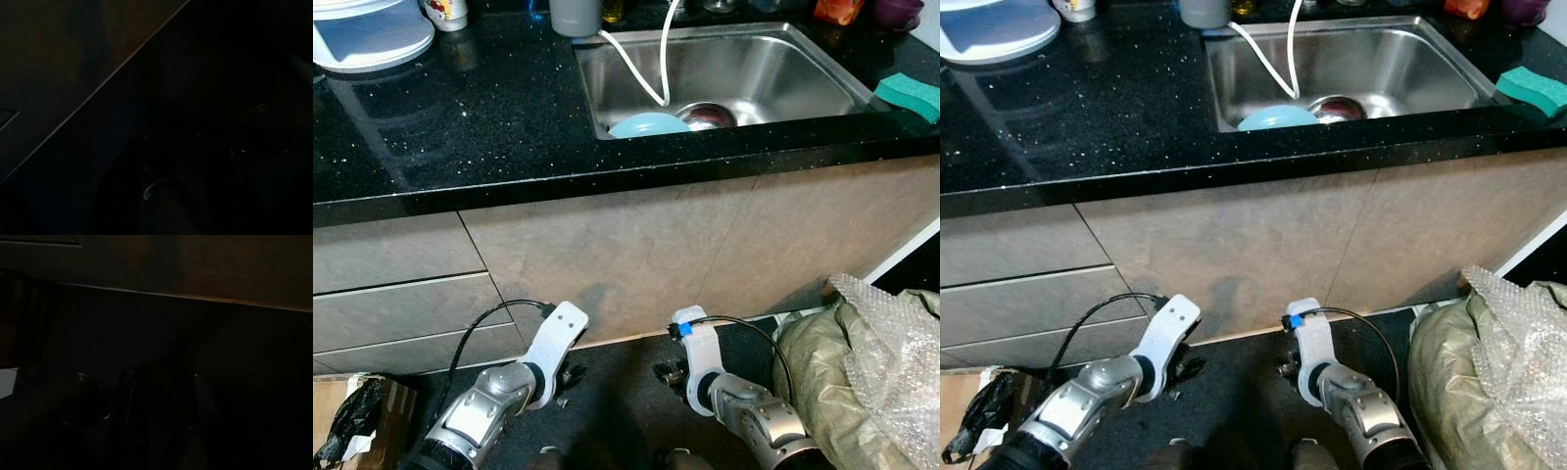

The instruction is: Kitchen organization

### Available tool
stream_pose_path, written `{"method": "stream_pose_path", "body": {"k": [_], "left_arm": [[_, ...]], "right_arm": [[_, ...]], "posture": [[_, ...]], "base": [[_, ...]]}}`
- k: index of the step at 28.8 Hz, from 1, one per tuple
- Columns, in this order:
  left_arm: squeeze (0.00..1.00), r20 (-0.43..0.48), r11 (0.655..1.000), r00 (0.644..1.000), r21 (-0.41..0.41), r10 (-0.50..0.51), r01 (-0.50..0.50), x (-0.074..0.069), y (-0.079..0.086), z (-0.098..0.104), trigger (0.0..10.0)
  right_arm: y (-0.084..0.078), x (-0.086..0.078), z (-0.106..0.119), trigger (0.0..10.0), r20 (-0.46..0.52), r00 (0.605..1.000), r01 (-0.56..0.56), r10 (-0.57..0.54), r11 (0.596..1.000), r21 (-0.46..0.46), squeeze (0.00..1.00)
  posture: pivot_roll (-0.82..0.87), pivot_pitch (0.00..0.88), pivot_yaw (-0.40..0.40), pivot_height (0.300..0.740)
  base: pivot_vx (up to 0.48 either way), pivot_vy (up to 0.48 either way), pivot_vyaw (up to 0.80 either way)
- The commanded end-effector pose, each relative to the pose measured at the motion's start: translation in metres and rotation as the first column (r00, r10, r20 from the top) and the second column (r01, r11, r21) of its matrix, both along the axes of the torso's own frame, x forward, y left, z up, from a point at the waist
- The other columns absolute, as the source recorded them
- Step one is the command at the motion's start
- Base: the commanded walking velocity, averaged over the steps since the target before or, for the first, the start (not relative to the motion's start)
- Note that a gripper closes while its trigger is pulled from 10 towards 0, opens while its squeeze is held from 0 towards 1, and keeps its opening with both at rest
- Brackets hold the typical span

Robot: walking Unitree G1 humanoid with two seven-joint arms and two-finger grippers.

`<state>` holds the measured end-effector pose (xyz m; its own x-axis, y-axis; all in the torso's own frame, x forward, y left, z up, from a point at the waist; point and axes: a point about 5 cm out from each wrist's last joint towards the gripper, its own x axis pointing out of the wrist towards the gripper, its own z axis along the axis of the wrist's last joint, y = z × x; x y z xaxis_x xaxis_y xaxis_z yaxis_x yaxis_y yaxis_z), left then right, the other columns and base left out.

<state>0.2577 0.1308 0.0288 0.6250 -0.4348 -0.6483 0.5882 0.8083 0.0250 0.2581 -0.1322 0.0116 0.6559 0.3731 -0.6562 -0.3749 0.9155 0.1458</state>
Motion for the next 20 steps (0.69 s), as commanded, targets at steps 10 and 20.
{"method": "stream_pose_path", "body": {"k": [10, 20], "left_arm": [[0.00, 0.261, 0.990, 0.955, -0.045, 0.140, -0.133, 0.029, 0.019, 0.028, 10.0], [0.00, 0.409, 0.926, 0.832, -0.120, 0.374, -0.357, 0.049, 0.078, 0.074, 10.0]], "right_arm": [[-0.002, 0.002, -0.011, 10.0, -0.001, 1.000, 0.024, -0.024, 1.000, -0.012, 0.00], [-0.005, 0.004, -0.012, 10.0, 0.012, 0.999, 0.038, -0.038, 0.999, -0.010, 0.00]], "posture": [[0.03, 0.130, -0.026, 0.740], [0.03, 0.132, -0.021, 0.740]], "base": [[0.000, 0.000, 0.00], [0.000, 0.000, 0.00]]}}
